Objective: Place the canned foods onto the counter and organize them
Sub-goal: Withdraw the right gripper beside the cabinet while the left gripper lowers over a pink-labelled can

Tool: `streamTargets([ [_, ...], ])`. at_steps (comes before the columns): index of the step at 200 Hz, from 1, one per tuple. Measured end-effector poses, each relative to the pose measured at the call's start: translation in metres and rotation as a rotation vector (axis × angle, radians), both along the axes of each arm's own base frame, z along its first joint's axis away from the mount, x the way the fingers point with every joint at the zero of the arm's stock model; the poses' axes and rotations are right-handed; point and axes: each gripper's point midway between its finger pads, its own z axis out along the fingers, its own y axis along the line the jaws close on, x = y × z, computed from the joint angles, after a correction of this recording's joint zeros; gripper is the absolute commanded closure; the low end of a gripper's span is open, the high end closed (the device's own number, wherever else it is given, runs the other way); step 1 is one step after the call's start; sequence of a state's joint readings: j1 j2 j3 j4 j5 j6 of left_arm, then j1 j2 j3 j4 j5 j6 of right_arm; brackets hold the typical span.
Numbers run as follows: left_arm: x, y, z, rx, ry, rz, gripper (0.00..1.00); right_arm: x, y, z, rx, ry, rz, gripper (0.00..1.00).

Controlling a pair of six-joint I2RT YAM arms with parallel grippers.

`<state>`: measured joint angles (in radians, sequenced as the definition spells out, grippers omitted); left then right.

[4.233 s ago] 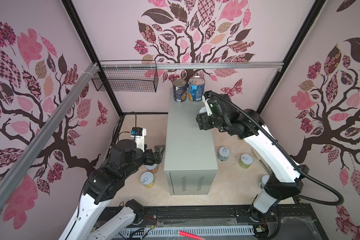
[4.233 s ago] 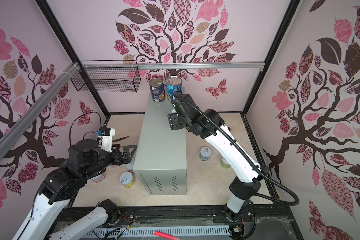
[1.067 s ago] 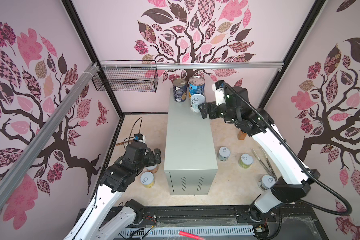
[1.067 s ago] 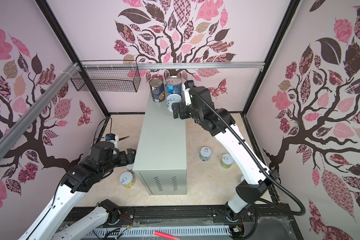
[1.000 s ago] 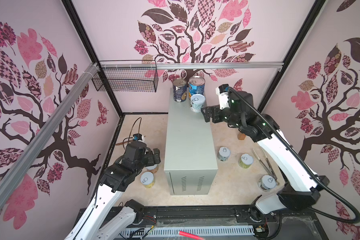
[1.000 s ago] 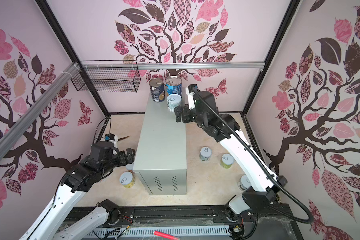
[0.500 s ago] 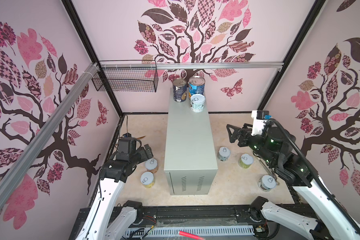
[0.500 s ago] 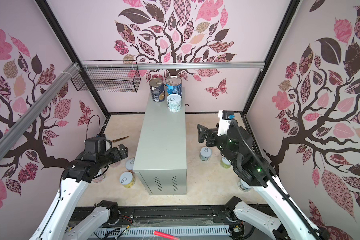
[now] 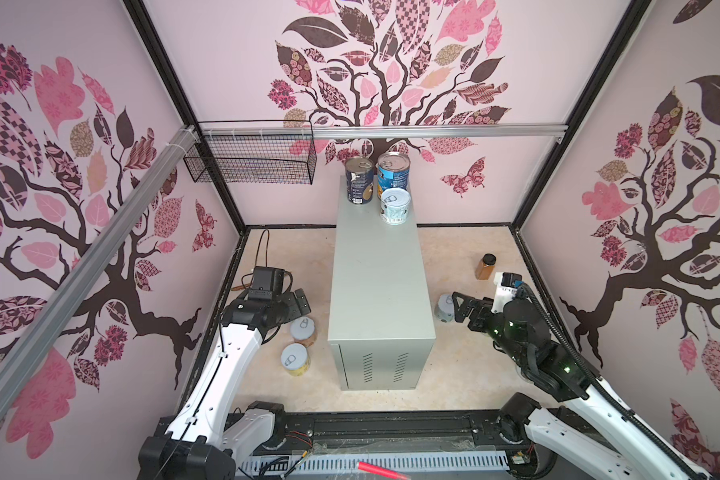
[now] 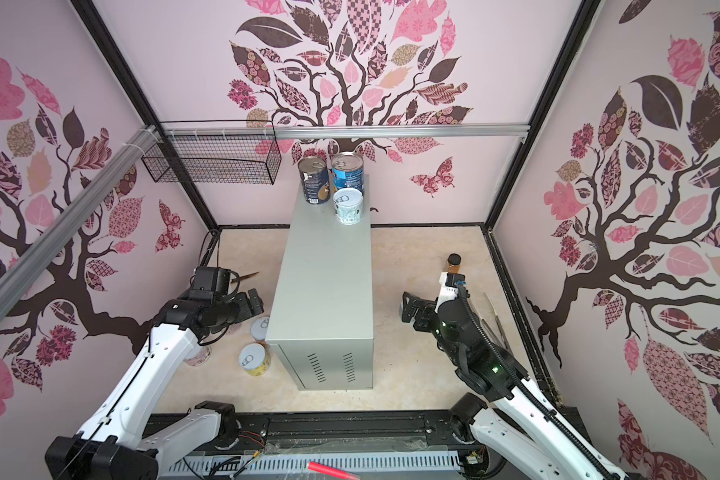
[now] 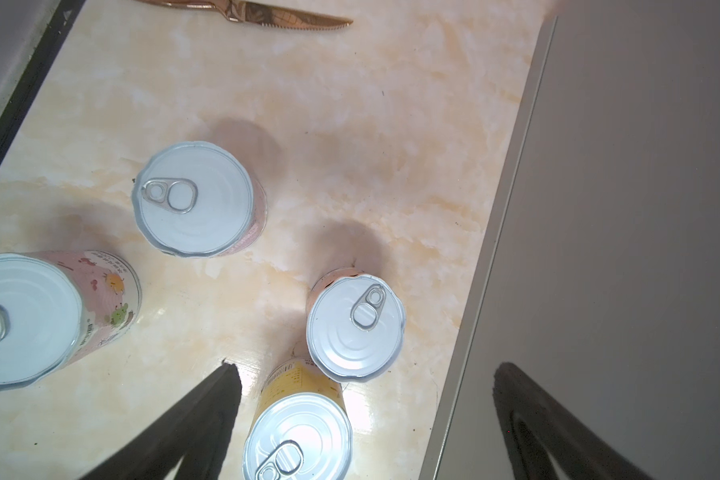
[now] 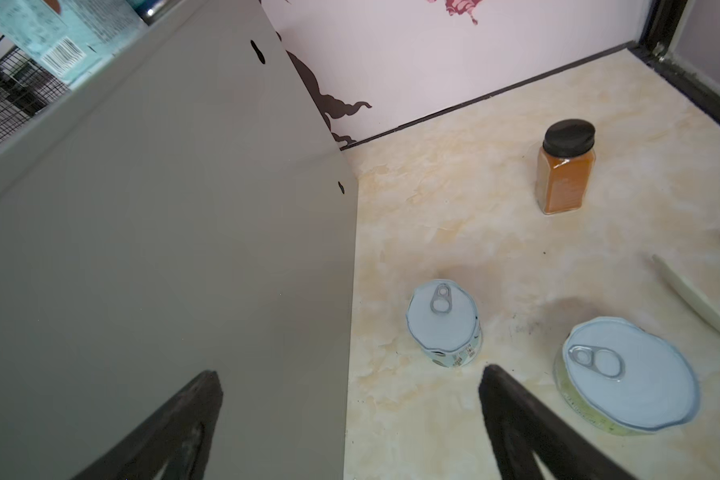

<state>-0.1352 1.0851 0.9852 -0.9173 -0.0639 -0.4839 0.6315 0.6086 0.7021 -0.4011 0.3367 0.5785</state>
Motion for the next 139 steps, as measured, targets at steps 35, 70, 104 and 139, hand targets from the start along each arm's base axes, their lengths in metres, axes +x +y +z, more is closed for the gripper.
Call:
streamTargets([
  [35, 0.004, -0.001, -0.014, 0.017, 0.051, -0.020, 0.02, -0.005, -0.004, -0.025, 0.039, 0.007, -0.013, 0.00],
  [70, 0.005, -0.002, -0.030, 0.029, 0.114, -0.037, 0.02, -0.005, 0.003, -0.049, 0.055, 0.031, 0.008, 0.00],
  [104, 0.007, -0.002, -0.041, 0.037, 0.146, -0.037, 0.02, -0.005, 0.009, -0.070, 0.054, 0.055, 0.038, 0.00],
  [139, 0.006, -0.009, -0.065, 0.055, 0.193, -0.058, 0.02, -0.005, 0.014, -0.080, 0.053, 0.056, 0.062, 0.00],
])
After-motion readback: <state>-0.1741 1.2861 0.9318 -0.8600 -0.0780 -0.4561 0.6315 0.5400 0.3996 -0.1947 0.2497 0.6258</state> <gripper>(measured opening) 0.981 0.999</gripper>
